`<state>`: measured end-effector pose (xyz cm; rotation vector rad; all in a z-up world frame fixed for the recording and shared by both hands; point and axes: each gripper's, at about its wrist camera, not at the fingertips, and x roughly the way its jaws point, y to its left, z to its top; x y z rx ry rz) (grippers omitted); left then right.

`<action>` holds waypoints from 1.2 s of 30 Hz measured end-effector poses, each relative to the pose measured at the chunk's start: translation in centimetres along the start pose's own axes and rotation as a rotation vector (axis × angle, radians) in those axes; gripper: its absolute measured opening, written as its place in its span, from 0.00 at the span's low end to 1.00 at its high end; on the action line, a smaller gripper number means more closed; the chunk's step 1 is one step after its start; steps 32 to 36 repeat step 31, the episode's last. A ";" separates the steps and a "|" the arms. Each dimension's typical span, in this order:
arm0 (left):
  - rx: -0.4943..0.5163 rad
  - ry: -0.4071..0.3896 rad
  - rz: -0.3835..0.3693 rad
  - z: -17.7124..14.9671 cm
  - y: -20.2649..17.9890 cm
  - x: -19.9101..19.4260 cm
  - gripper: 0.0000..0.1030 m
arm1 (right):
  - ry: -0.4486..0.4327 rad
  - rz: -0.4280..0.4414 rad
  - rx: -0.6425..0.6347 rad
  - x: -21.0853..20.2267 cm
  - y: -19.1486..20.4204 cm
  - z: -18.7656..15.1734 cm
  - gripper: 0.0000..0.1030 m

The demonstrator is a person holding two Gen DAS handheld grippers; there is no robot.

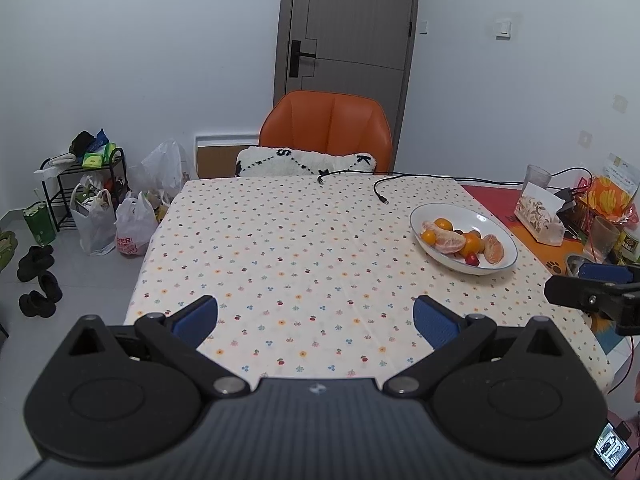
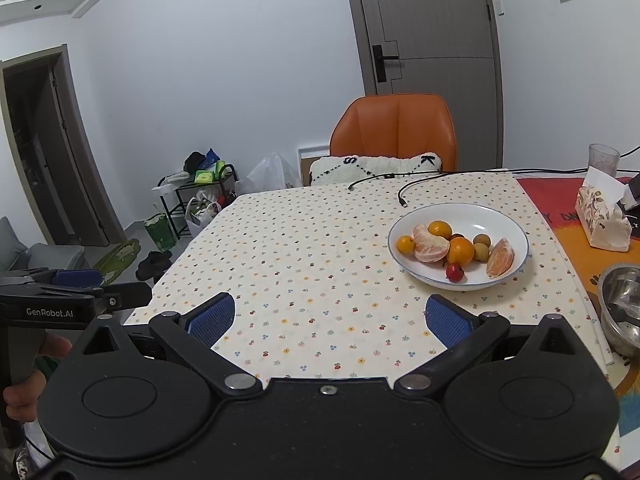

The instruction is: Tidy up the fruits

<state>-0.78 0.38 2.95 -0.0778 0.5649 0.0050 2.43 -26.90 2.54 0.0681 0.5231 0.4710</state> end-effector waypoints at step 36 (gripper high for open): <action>-0.002 0.004 -0.002 -0.1 0.2 0.2 1.00 | 0.004 -0.005 -0.003 0.0 0.0 0.0 1.00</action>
